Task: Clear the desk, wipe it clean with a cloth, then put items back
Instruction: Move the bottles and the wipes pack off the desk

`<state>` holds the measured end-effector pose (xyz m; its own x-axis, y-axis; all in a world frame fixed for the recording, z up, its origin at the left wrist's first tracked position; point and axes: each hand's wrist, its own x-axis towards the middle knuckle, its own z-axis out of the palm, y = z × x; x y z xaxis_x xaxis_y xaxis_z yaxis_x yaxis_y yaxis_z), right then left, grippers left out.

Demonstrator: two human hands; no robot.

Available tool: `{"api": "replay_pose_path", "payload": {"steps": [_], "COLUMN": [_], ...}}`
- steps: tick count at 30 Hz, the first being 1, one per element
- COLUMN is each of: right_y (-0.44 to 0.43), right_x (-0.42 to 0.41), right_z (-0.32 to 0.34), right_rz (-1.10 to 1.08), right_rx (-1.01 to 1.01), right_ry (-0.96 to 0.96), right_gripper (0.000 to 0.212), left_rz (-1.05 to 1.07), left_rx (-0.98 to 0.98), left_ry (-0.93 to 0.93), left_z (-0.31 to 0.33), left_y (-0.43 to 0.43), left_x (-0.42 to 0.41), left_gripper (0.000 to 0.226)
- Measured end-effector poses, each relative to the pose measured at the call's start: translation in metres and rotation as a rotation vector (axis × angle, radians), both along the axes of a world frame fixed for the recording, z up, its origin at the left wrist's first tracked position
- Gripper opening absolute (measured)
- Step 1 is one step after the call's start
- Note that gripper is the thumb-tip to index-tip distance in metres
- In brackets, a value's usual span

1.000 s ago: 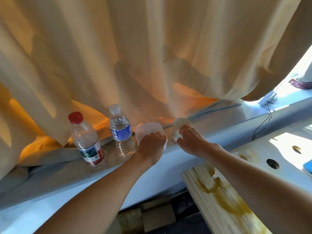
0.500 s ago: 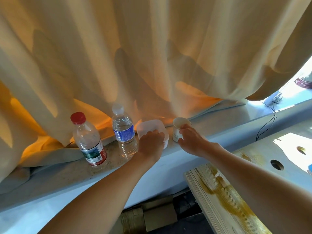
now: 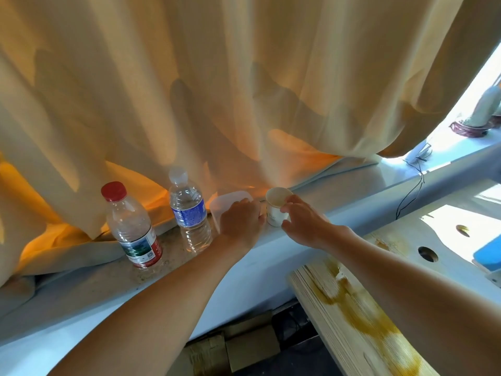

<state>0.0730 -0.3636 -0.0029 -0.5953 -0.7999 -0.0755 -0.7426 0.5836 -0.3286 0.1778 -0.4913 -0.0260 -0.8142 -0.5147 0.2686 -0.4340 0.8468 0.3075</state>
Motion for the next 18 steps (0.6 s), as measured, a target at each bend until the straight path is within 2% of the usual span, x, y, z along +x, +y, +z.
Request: {"api": "replay_pose_path", "payload": {"steps": [5, 9, 13, 18], "right_y": [0.031, 0.084, 0.166, 0.304], "right_x": [-0.003, -0.013, -0.028, -0.029], "right_z": [0.012, 0.019, 0.025, 0.027], "right_rz": [-0.046, -0.169, -0.338, -0.592], "right_rx": [-0.041, -0.083, -0.076, -0.052], "right_ry": [0.004, 0.043, 0.07, 0.039], "right_gripper": [0.043, 0.039, 0.035, 0.03], "left_rz": [-0.083, -0.201, -0.354, -0.562], "left_rx": [0.003, -0.023, 0.0, 0.038], "left_ry": [0.081, 0.082, 0.072, 0.04], "left_z": [0.019, 0.033, 0.04, 0.045], "left_y": [0.024, 0.071, 0.144, 0.271], "left_x": [-0.021, -0.051, -0.088, -0.124], "left_gripper": [0.025, 0.031, 0.04, 0.035]}}
